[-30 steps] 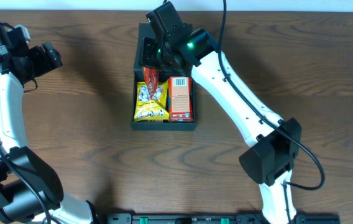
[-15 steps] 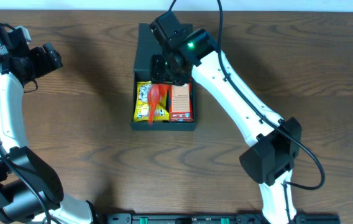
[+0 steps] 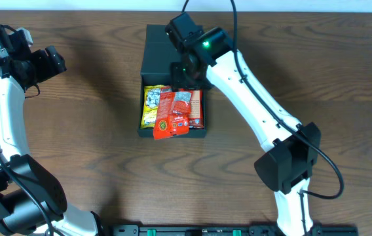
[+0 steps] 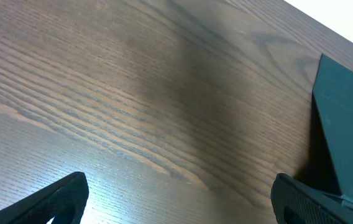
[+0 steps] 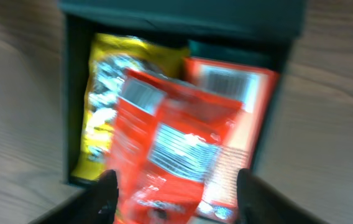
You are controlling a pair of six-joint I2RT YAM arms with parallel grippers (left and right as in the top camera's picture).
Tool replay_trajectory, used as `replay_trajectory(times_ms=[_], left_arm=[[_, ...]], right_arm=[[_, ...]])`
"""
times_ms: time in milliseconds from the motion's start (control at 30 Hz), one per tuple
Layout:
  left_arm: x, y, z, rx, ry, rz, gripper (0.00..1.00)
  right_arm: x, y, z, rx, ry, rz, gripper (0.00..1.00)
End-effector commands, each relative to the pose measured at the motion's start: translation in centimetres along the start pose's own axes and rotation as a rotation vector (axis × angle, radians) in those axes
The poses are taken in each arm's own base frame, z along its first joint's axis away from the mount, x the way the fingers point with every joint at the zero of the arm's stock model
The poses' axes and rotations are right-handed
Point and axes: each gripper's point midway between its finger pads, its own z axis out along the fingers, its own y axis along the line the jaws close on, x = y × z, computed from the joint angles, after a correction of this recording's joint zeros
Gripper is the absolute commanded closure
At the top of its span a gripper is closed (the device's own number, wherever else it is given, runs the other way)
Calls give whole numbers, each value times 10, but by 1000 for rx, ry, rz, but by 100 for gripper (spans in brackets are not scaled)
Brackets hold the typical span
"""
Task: Pack container
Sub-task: 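Lower the red snack bag into the black box, then push the red bag down into the box with the right gripper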
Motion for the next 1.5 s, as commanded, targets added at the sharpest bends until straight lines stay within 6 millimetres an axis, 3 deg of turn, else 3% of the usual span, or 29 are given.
replay_trajectory(times_ms=[0,33,333,500,700,867,1033,1467], left_arm=[[-1,3,1,-4,3,12,5],[-1,3,1,-4,3,12,5],[-1,3,1,-4,2,12,5],[-1,3,1,-4,2,12,5],[-1,3,1,-4,2,12,5],[-1,3,1,-4,2,11,5],[-1,3,1,-4,3,11,5],[-1,3,1,-4,2,10,5]], right_arm=[[-1,-21,-3,45,15,13,76],[2,-24,-3,47,31,3,99],[41,-29,10,0,220,-153,99],[56,-22,22,-74,283,-203,99],[52,-5,30,-177,263,-257,98],[46,-1,44,-191,246,-265,99],[53,-4,61,-186,294,-284,99],[19,17,77,-239,145,-337,99]])
